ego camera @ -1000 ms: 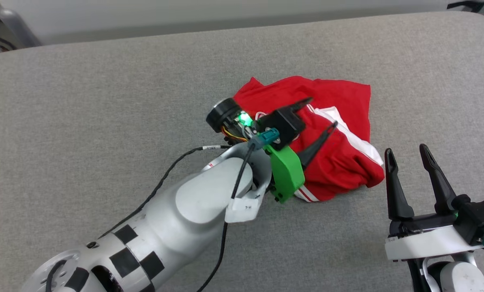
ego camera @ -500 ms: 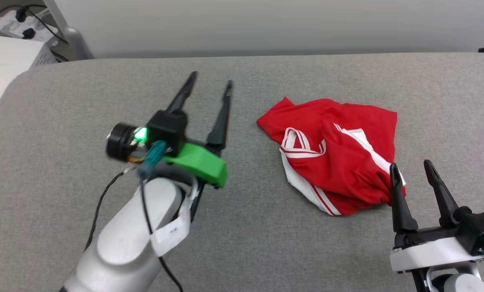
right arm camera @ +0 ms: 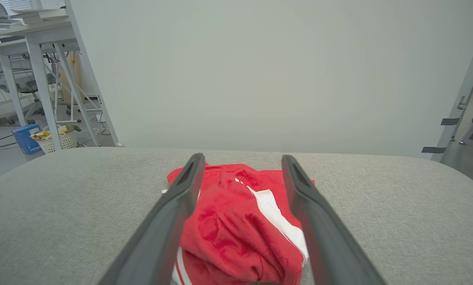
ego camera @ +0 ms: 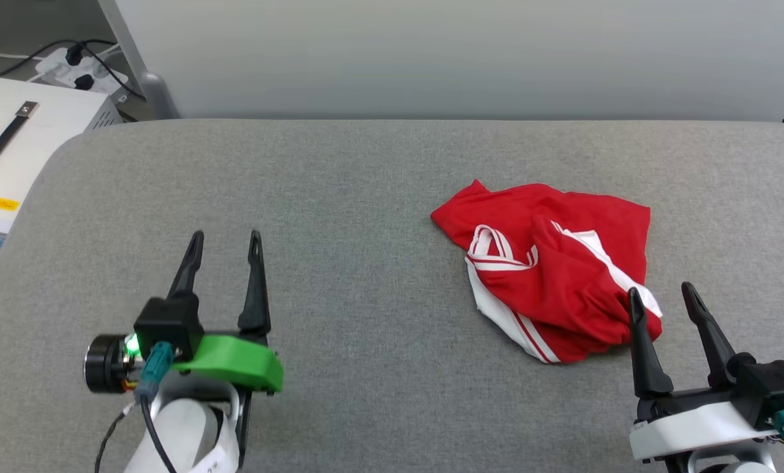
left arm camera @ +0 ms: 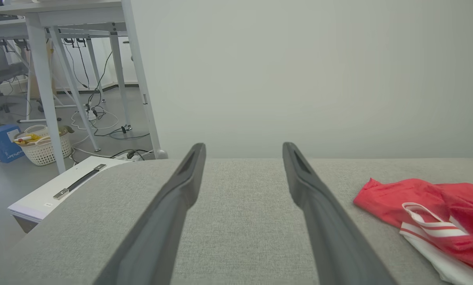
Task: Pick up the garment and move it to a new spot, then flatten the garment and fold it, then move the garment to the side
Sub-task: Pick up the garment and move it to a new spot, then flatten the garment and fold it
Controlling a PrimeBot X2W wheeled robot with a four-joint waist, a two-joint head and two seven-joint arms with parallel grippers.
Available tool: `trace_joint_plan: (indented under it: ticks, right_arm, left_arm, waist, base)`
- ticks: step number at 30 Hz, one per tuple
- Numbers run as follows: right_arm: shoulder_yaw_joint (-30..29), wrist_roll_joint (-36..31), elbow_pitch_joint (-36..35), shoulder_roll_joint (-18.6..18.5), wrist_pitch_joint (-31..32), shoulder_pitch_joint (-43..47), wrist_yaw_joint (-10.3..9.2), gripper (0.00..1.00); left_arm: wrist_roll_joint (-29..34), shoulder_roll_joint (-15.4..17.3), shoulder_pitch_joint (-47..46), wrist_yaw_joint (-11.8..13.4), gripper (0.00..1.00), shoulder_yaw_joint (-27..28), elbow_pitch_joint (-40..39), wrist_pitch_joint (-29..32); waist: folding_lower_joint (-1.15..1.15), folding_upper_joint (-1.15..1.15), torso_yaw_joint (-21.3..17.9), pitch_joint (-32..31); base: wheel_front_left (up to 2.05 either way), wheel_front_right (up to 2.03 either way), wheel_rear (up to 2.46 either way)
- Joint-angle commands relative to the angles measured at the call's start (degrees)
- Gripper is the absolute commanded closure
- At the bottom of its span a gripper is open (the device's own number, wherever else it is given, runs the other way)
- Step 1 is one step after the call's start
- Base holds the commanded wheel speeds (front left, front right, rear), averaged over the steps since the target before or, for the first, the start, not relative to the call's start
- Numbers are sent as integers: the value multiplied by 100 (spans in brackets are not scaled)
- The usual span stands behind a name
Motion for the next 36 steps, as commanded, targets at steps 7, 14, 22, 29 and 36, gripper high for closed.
trace_joint_plan:
  ticks: [7, 14, 22, 29, 36]
  right_arm:
    - [104, -31, 104, -9, -27, 265, -5, 0]
    - [147, 1, 197, -9, -27, 351, -5, 0]
    - [154, -11, 281, -9, -27, 386, -5, 0]
    - [149, -20, 317, -9, -27, 378, -5, 0]
    - [161, -14, 334, -9, -27, 365, -5, 0]
  left_arm:
    - [629, -572, 834, -631, 0, 701, -45, -32]
    - [876, -855, 1016, -897, 0, 960, 7, -32]
    - [1041, -1010, 1096, -1071, 0, 1195, 67, -32]
    - [1131, -1077, 1109, -1165, 0, 1318, 108, -32]
    - [1182, -1112, 1114, -1219, 0, 1394, 143, -32]
  waist:
    - [0, 0, 6, -228]
    - [0, 0, 48, -260]
    - [0, 0, 92, -265]
    - [0, 0, 126, -225]
    - [0, 0, 140, -211]
  base:
    - [0, 0, 0]
    - [0, 0, 0]
    - [0, 0, 0]
    - [0, 0, 0]
    - [0, 0, 0]
